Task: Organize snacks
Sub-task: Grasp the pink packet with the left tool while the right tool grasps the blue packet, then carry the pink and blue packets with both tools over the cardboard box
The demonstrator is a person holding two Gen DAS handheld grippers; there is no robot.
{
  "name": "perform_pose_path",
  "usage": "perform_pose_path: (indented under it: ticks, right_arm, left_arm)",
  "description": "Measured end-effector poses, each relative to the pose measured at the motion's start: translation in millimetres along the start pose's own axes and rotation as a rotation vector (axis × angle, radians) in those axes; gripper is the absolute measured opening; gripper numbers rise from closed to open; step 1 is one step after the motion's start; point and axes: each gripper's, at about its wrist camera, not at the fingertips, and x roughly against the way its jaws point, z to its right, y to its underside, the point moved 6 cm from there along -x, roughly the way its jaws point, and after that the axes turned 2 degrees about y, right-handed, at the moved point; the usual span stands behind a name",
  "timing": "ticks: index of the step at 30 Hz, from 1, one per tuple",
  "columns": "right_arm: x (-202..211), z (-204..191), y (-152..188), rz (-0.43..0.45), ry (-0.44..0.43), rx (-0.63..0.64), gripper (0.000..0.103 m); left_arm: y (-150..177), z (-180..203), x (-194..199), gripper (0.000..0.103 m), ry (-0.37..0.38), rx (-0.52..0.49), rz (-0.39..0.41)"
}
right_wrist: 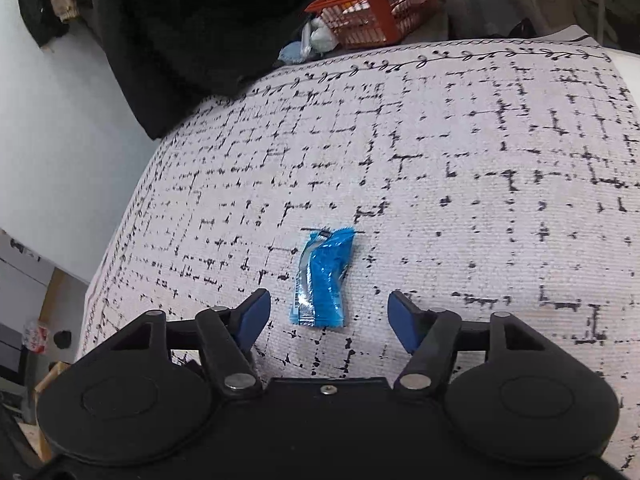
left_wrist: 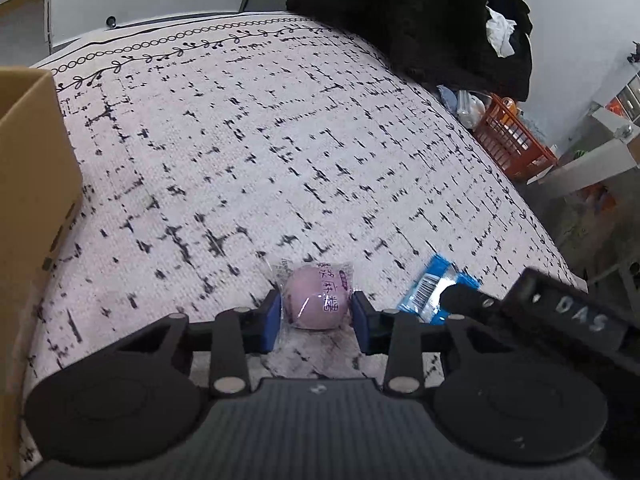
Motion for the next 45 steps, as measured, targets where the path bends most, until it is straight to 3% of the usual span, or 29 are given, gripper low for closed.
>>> perform_pose_path:
  ticks: [9,12,17,32,45]
  right_arm:
    - [-17,-11,0,0.029,0.058,0.055,0.055]
    - [-19,-12,1,0.031,0.089,0.1,0.028]
    - [-12,-18,1,0.026,0.046,0.089,0.019]
    - [57,-81,4,0.123,-0.138,0.23,0.015]
    - [98,-141,40,0.133,-0.307,0.376,0.014]
  left_arm:
    - [-20,-22,15,0.036,-0.018,-0.002,-0.011]
    - [-24,-29,23,0.036,-0.02,-0.001,-0.007]
    - [-26,-37,43,0.036,-0.017,0.003,0.009]
    - [-35,-47,122,0.036,-0.035,0.003,0.118]
    - [-45,-80,201,0.036,-0.106,0.042,0.265]
